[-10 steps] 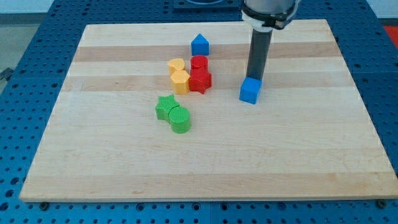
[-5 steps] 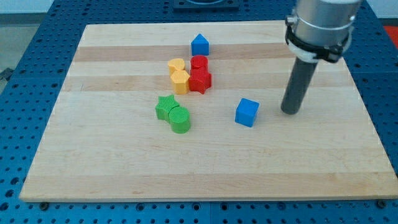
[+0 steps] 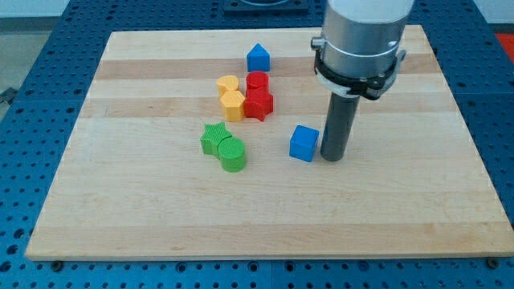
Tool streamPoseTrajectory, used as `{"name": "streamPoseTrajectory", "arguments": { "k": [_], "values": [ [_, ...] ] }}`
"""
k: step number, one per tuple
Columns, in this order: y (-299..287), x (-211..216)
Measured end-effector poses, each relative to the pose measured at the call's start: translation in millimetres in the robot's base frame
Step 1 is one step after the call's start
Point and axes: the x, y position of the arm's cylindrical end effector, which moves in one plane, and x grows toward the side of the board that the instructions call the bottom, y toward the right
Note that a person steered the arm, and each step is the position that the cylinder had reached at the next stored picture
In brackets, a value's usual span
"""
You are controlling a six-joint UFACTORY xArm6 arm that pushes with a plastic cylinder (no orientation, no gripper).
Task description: Move blue cube into the green star
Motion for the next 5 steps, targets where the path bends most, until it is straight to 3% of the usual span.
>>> {"name": "streamPoseTrajectory", "arguments": {
  "k": [3, 5],
  "values": [
    [5.1, -7.2],
    [-43.5, -13.4]
  ]
}}
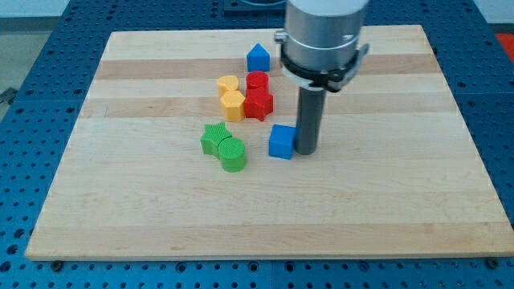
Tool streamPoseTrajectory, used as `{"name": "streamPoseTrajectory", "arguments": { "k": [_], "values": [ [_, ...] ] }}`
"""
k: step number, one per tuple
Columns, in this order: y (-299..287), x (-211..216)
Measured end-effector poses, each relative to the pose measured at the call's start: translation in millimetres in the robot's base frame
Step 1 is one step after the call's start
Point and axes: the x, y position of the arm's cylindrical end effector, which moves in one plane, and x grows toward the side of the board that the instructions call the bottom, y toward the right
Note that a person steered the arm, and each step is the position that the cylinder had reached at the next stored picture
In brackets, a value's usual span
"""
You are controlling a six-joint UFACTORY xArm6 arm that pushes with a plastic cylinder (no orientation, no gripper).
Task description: Move blue cube into the green star
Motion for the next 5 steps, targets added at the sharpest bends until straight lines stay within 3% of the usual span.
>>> {"name": "streamPoseTrajectory", "arguments": {
  "k": [3, 4, 5],
  "values": [
    [-64.3, -3.6],
    [-48.4, -1.9],
    [21.6, -4.2]
  ]
}}
